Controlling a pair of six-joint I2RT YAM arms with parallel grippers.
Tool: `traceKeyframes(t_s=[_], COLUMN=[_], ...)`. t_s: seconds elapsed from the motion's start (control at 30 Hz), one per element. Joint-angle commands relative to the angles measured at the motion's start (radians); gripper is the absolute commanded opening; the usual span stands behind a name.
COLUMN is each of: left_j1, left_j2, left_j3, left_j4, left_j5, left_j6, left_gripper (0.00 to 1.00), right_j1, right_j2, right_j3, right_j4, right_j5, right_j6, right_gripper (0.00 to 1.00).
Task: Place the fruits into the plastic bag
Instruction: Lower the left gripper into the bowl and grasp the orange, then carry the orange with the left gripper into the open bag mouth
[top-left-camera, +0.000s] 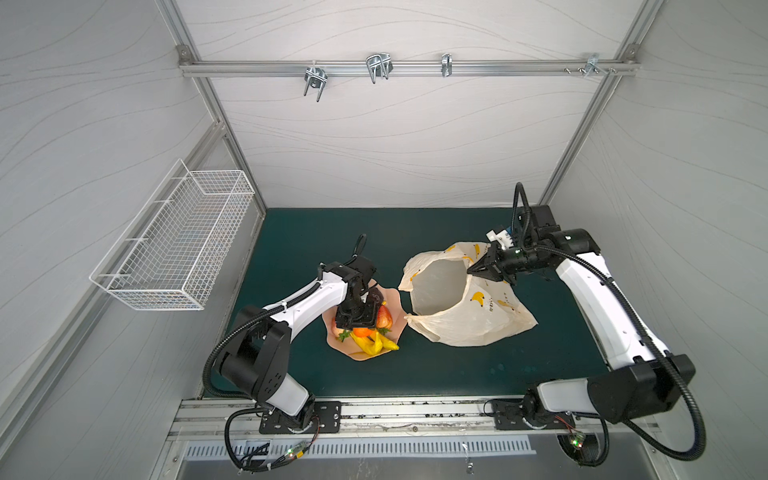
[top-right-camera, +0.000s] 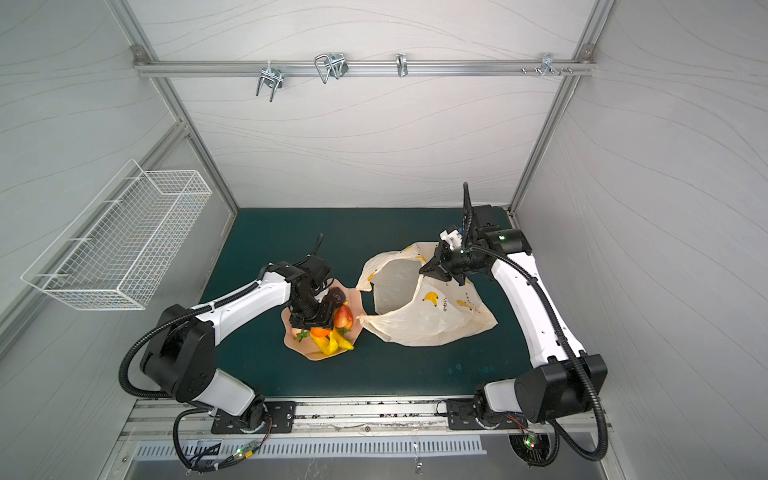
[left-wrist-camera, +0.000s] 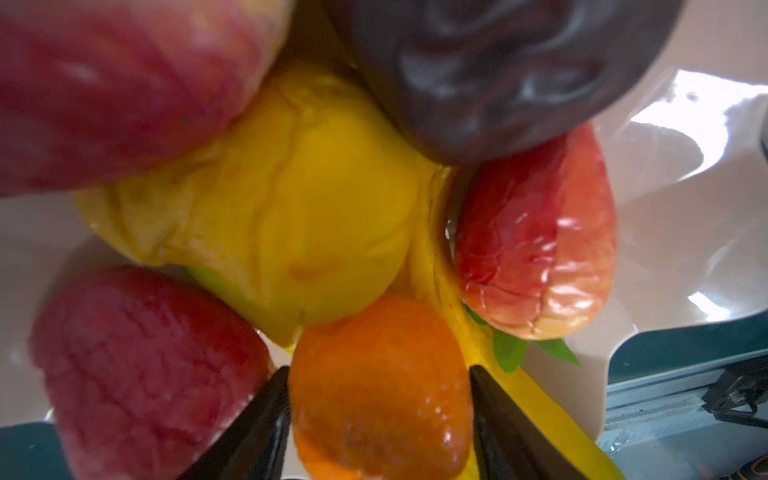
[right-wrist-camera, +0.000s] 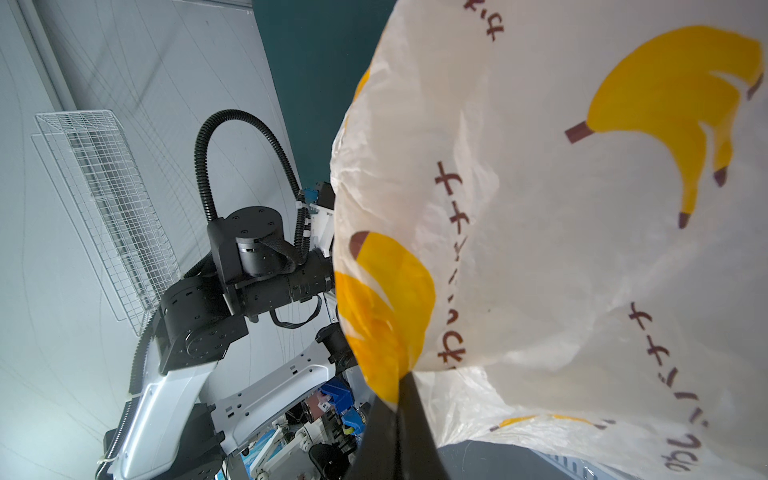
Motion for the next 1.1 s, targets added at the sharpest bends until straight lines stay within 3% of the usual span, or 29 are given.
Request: traceKeyframes(t_s=[0.0, 0.27, 0.63, 0.9, 1.07], left_j1=[0.0, 0.0, 0.015, 0.015, -0.021], left_j2=[0.008, 0.001, -0.229, -0.332, -0.328], left_j3=[-0.004, 0.013, 0.194, 0.277, 0.269], left_j4=[0.02, 0.003, -0.167, 0.001, 0.094], left_j5=[-0.006, -0.001, -0.031, 0.099, 0.105], left_j6=[-0.011, -0.006, -0.012, 0.056, 0.152], left_gripper=[0.62, 0.47, 0.44, 0.44, 0.4], right_j1=[0.008, 0.009, 0.01, 0.009, 0.011], right_j2=[-0.022, -0.026, -0.043, -0.051, -0.054], right_j3=[-0.01, -0.012, -0.007, -0.002, -0.003], right_j4=[0.004, 0.002, -0.015, -0.021, -0.022], right_j5=[-0.01, -0.005, -0.005, -0.005, -0.005], right_j6=[-0.01, -0.01, -0.015, -0.014, -0.013], right_gripper=[0.0, 0.0, 0.0, 0.0, 0.0])
